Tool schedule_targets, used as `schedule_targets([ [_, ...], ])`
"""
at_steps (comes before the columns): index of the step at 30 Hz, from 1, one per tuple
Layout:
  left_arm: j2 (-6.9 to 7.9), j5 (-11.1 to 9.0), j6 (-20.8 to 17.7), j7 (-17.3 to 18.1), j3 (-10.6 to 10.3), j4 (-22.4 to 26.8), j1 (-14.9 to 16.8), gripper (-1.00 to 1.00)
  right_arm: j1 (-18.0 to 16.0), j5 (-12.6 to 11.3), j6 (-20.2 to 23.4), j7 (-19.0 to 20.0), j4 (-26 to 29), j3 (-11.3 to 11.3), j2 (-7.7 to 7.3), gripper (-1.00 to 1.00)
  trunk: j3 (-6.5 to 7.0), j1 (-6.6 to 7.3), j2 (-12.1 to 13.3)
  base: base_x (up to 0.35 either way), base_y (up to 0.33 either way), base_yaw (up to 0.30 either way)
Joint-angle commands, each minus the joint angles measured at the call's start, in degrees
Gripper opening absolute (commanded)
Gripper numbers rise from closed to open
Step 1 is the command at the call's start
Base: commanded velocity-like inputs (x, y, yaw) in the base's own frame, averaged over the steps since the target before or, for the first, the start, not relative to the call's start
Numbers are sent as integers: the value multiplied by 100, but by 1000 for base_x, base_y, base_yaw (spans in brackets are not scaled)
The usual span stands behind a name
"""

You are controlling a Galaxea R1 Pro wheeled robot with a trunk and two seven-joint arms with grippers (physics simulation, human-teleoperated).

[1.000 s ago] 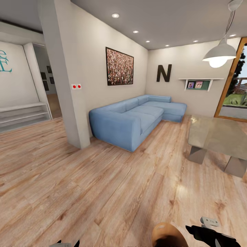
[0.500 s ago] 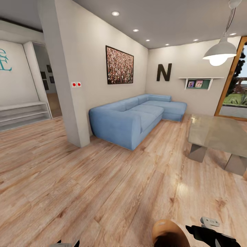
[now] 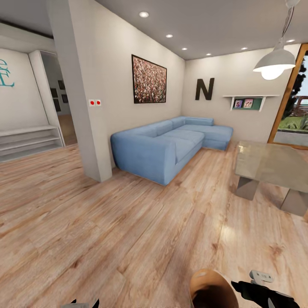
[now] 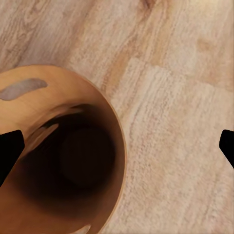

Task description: Put the three can of soda from the living room inside the tash can in the kitchen.

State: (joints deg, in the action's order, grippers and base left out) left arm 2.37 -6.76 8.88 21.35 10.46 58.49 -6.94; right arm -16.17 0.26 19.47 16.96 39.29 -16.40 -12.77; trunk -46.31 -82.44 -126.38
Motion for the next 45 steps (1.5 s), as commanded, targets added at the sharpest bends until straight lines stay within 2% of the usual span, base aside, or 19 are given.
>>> schedule_targets([
  [1,0,0,0,0,0,-1,0,100,0,0,-1,-2,0,5,2,100,-18,-23,-42,0,0,0],
  [42,0,0,0,-3,-8,-4,0,100,0,38,-5,-11,-8,55,31,100,-755,-923,-1686,0,0,0],
  [45,0,0,0,-4,-8,-4,0,100,0,44,-5,-14,-8,56,34,100,-821,-931,-1690,0,0,0],
])
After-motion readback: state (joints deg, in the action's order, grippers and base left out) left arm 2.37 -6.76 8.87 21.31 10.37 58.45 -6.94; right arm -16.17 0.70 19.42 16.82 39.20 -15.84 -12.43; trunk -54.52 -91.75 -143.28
